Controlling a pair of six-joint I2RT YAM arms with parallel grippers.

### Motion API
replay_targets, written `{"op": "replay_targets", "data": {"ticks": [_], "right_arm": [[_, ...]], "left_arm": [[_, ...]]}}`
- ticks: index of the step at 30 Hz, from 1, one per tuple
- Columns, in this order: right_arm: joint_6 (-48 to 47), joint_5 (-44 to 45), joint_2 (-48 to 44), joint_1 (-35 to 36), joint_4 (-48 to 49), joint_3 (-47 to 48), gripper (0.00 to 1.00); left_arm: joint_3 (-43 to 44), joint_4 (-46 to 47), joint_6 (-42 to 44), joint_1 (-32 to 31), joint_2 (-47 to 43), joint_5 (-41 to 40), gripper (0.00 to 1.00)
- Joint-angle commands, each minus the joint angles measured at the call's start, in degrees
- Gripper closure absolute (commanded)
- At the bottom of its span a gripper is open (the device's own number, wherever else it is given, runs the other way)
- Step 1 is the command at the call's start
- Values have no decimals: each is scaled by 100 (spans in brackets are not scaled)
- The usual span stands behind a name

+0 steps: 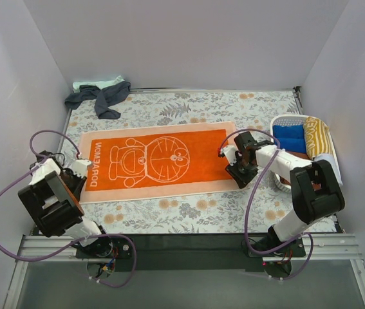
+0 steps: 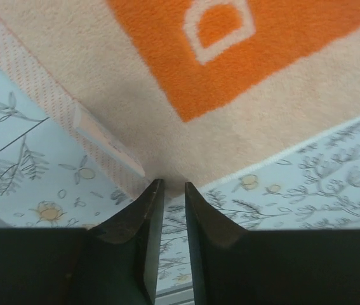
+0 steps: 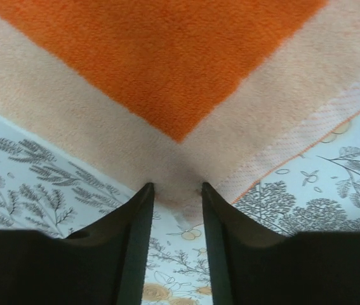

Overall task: Roll the towels
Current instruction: Flatten the towel

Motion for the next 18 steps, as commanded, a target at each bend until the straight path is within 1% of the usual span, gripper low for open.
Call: {"op": "replay_targets", "data": {"ticks": [1, 2, 4, 5, 6, 7, 8, 9, 10, 11, 12, 13, 14, 16, 18], "right_arm": [[-144, -539, 154, 45, -970, 343, 58], [-135, -653, 128, 37, -1145, 475, 47], [-118, -865, -12, 37, -1269, 906, 38], [-161, -918, -126, 19, -1374, 1621, 35], [-162, -927, -118, -7, -1375, 1845, 35], [-179, -918, -92, -33, -1323, 2056, 36], [-136, -883, 65, -112, -1262, 2241, 42], [-83, -848, 206, -156, -1226, 2495, 45], [-48, -822, 355, -218, -1148, 2942, 48], [48, -848, 661, -349, -1086, 3198, 50], [84, -865, 829, -428, -1024, 3418, 51], [163, -866, 979, -516, -850, 3847, 51], [233, -839, 1311, -682, -752, 4060, 53], [470, -813, 1699, -841, -594, 4508, 54], [724, -769, 2277, -1034, -576, 5185, 59]], "left_arm": [[601, -1084, 346, 68, -184, 1059, 78], [769, -1236, 381, 77, -184, 1200, 71], [1164, -1648, 399, 77, -184, 1655, 59], [2115, -2086, 347, 68, 8, 2311, 48], [2368, -2090, 346, 68, 9, 2318, 47], [2658, -2151, 294, 68, 227, 2666, 47], [3113, -2117, 67, 77, 342, 2808, 47], [3361, -2064, -48, 77, 491, 2975, 47], [3555, -1794, -206, 68, 754, 3073, 47], [3897, -1591, -668, 60, 922, 3143, 47], [4057, -1424, -830, 68, 1071, 3179, 47], [4206, -1074, -1005, 68, 1230, 3214, 48], [4364, -897, -1155, 60, 1544, 3232, 48], [4734, -458, -1533, 60, 1827, 3284, 50], [5041, -263, -1796, 51, 2161, 3407, 50]]}}
